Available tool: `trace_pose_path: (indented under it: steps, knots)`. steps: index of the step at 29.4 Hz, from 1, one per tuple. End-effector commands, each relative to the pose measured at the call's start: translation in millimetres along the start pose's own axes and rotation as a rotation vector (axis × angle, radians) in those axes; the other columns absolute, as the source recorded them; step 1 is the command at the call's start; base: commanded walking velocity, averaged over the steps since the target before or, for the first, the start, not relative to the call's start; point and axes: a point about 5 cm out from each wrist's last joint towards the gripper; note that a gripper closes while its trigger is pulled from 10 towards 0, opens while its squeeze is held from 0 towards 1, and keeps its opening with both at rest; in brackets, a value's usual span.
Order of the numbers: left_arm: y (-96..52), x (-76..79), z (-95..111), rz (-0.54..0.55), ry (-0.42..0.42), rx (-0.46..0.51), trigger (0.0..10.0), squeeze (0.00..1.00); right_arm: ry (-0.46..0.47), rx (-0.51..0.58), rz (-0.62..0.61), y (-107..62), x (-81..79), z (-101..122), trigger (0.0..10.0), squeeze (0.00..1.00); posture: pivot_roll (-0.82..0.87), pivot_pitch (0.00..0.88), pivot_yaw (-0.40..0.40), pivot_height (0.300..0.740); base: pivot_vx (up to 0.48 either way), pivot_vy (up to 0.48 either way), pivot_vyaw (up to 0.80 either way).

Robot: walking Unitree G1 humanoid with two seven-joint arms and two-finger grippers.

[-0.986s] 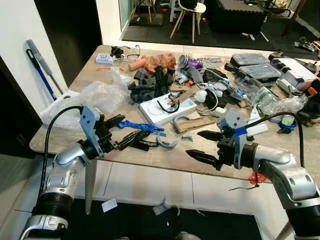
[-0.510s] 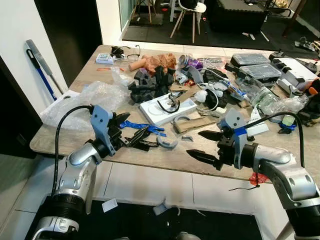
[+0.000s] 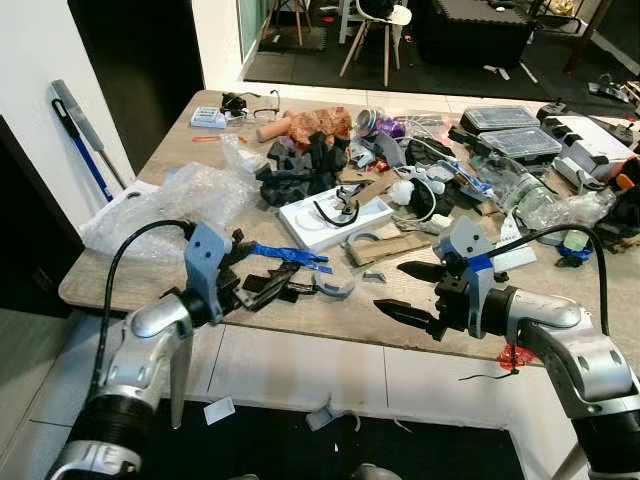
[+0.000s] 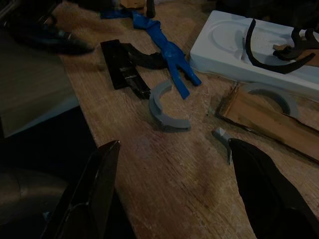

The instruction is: Picking trash to rubbish bin

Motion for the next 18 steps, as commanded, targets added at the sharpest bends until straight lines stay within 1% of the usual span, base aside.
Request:
trace_pose_path:
  steps: [1, 4, 6, 9, 14, 18]
  knots:
    - [-1.8, 5.7, -3.2, -0.06, 0.03, -0.044, 10.0, 0.0, -0.005, -0.022, 0.003, 0.1, -0.6, -3.7, 10.0, 0.0, -0.02, 0.0, 0.016, 0.74, 0.0, 0.0, 0.0]
    - [-1.1, 7.6, -3.2, -0.085, 0.052, -0.066, 10.0, 0.0, -0.006, -0.022, 0.002, 0.0, -0.5, -3.6, 10.0, 0.0, -0.02, 0.0, 0.016, 0.74, 0.0, 0.0, 0.0]
    - [-1.1, 7.6, -3.2, -0.085, 0.052, -0.066, 10.0, 0.0, -0.006, -0.022, 0.002, 0.0, -0.5, -3.6, 10.0, 0.0, -0.02, 0.0, 0.016, 0.74, 0.0, 0.0, 0.0]
    - [1.7, 7.1, -1.3, -0.086, 0.08, -0.079, 10.0, 0.0, -0.007, -0.022, -0.001, -0.3, -0.2, -3.5, 10.0, 0.0, -0.02, 0.0, 0.016, 0.74, 0.0, 0.0, 0.0]
    - [4.4, 5.2, 2.4, -0.085, 0.094, -0.079, 10.0, 0.0, -0.008, -0.023, -0.001, -0.2, -0.2, -3.5, 10.0, 0.0, -0.02, 0.0, 0.016, 0.74, 0.0, 0.0, 0.0]
    - [6.8, 2.8, 2.9, -0.064, 0.099, -0.11, 10.0, 0.0, -0.008, -0.023, -0.001, -0.2, -0.2, -3.4, 10.0, 0.0, -0.02, 0.0, 0.016, 0.74, 0.0, 0.0, 0.0]
Point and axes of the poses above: a point about 5 cm out from each wrist's last joint towards the gripper, its own y axis pointing out of the wrist towards the gripper, its own z axis along the axis of the wrist's last joint, x = y × z, and after that the axes turned 15 degrees about y, right-handed
